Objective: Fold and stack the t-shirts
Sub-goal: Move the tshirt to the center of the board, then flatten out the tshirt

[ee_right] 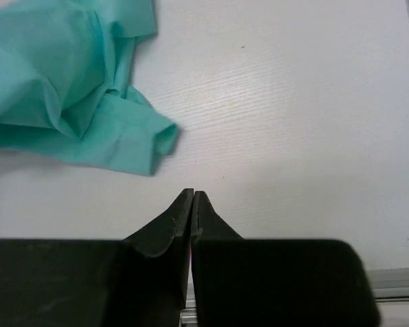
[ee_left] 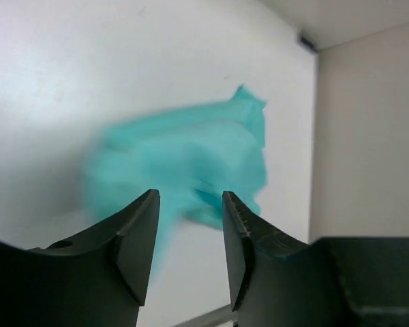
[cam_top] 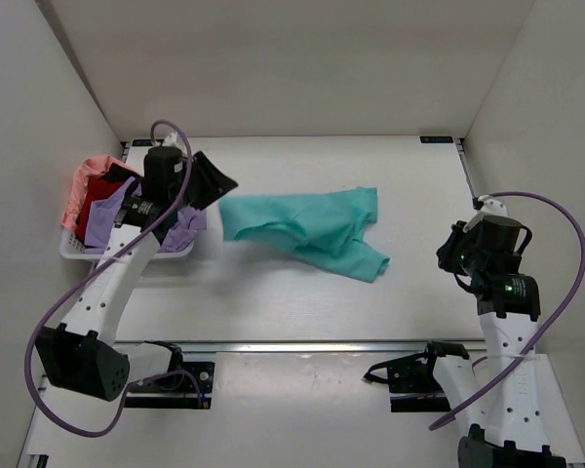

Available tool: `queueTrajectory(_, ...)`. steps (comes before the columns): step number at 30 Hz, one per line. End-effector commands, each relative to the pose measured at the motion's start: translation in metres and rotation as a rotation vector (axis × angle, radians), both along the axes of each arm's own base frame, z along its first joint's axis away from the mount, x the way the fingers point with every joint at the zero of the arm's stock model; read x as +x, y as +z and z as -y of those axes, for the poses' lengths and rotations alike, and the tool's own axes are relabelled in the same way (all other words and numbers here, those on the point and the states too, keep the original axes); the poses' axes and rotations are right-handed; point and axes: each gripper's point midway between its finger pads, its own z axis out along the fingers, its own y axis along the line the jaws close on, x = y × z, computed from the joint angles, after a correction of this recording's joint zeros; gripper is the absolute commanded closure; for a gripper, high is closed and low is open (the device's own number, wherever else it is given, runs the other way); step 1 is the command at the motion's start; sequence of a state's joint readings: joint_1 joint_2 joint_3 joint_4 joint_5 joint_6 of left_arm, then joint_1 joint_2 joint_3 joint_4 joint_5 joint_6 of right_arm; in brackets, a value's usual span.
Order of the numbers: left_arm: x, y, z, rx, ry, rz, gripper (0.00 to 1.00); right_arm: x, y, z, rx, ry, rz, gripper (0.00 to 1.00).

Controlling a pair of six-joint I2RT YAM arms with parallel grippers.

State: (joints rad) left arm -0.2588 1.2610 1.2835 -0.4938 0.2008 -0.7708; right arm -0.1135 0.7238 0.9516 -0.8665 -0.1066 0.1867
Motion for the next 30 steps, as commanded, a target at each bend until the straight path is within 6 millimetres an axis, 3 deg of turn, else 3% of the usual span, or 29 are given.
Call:
queueTrajectory(1, -0.038, -0.062, -0.016, 0.157, 0.002, -0.165, 0.46, 0.003, -0.011, -0.008, -0.002, 0.048, -0.010, 1.00)
queueTrajectory(2, -0.044, -0.066, -0.011, 0.162, -0.014, -0.170, 0.43, 0.008, -0.014, -0.014, 0.014, 0.078, -0.007, 0.96)
queueTrajectory(4, -0.047, -0.080, -0.002, 0.174, -0.045, -0.206, 0.32, 0.021, -0.020, -0.028, 0.043, 0.131, -0.011, 0.71)
queueTrajectory(6, -0.046, -0.082, 0.011, 0.190, -0.091, -0.223, 0.33, 0.034, -0.026, -0.041, 0.065, 0.176, -0.016, 0.66)
queueTrajectory(12, -0.039, -0.112, 0.040, 0.343, -0.136, -0.289, 0.31, 0.061, -0.061, -0.078, 0.098, 0.308, -0.068, 0.63)
queueTrajectory(20, -0.022, -0.183, 0.082, 0.507, -0.191, -0.371, 0.30, 0.072, -0.111, -0.120, 0.135, 0.405, -0.181, 0.57)
queueTrajectory(24, -0.022, -0.224, 0.076, 0.581, -0.157, -0.452, 0.30, 0.069, -0.138, -0.136, 0.130, 0.440, -0.240, 0.54)
queueTrajectory(28, -0.013, -0.243, 0.068, 0.615, -0.100, -0.471, 0.34, 0.070, -0.155, -0.146, 0.138, 0.441, -0.283, 0.49)
queueTrajectory(30, -0.008, -0.251, 0.064, 0.629, -0.093, -0.485, 0.44, 0.071, -0.163, -0.151, 0.138, 0.448, -0.301, 0.48)
